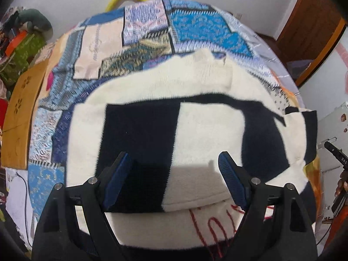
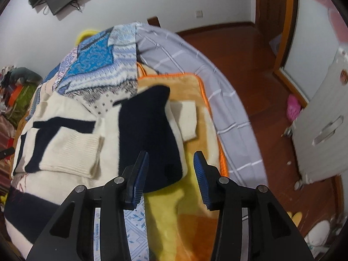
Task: Fold small clothes
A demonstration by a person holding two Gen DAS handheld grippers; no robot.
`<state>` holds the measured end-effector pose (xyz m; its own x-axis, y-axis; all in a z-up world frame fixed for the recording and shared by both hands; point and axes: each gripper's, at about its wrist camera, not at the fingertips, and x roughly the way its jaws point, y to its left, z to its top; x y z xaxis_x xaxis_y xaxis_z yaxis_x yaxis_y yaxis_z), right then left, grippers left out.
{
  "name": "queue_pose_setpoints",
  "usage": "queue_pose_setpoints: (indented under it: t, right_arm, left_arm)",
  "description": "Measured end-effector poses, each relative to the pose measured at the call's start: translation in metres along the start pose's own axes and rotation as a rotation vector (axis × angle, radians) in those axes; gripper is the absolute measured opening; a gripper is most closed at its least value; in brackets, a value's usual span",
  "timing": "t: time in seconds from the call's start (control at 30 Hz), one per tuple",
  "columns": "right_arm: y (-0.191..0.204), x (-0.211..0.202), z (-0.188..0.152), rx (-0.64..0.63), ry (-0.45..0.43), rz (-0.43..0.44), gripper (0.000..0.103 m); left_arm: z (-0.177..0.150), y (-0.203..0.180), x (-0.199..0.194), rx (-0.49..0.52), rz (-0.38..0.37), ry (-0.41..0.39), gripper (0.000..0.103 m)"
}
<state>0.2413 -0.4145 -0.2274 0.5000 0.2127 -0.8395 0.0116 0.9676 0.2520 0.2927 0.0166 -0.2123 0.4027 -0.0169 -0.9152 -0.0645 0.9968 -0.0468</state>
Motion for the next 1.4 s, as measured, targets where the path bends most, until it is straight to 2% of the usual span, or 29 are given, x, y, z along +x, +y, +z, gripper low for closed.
queue_pose_setpoints:
  t: [0.17,0.33,0.53,0.57,0.63,0.67,0.7,0.77,0.9,1.07,1.2,1.4]
  right_arm:
    - [-0.007,0.025,-0.007,0.049,0.047,0.036,0.039]
    - [-0.006,0.039,-0.011,0.052,0.059,0.047,0.039]
    - [-0.007,0.047,-0.016,0.058,0.076,0.059,0.039]
    - [-0.006,0.048,-0.017,0.054,0.080,0.061,0.038]
    - [-0.002,0.049,-0.018,0.042,0.081,0.060,0.028]
    - [0.000,0.049,-0.019,0.036,0.081,0.059,0.018]
    - [0.002,0.049,-0.019,0.033,0.080,0.064,0.016]
    - [0.005,0.045,-0.020,0.022,0.072,0.067,0.011]
    - [0.016,0.024,-0.016,-0.011,0.011,0.065,0.010]
    - [0.028,-0.015,-0.004,-0.025,-0.065,0.125,0.010]
    - [0.055,-0.041,0.008,-0.074,-0.122,0.168,0.010]
    - [0.111,-0.046,0.016,-0.178,-0.131,0.234,0.009]
  left_arm:
    - [-0.003,0.000,0.019,0.001,0.014,0.045,0.083]
    - [-0.006,0.001,0.034,-0.006,0.018,0.078,0.083]
    - [-0.009,-0.003,0.033,0.004,0.028,0.063,0.083]
    - [-0.009,-0.003,0.033,0.006,0.027,0.063,0.083]
    - [-0.010,-0.003,0.032,0.007,0.026,0.064,0.083]
    - [-0.010,-0.004,0.032,0.008,0.024,0.064,0.083]
    - [-0.011,-0.004,0.031,0.008,0.022,0.064,0.083]
    - [-0.012,-0.004,0.028,0.007,0.015,0.065,0.083]
    - [-0.016,-0.004,0.018,0.007,-0.007,0.057,0.083]
    - [-0.019,-0.007,-0.002,0.022,-0.007,0.012,0.083]
    - [-0.023,-0.006,-0.020,0.031,-0.015,-0.032,0.083]
    - [-0.030,-0.004,-0.047,0.063,-0.010,-0.098,0.083]
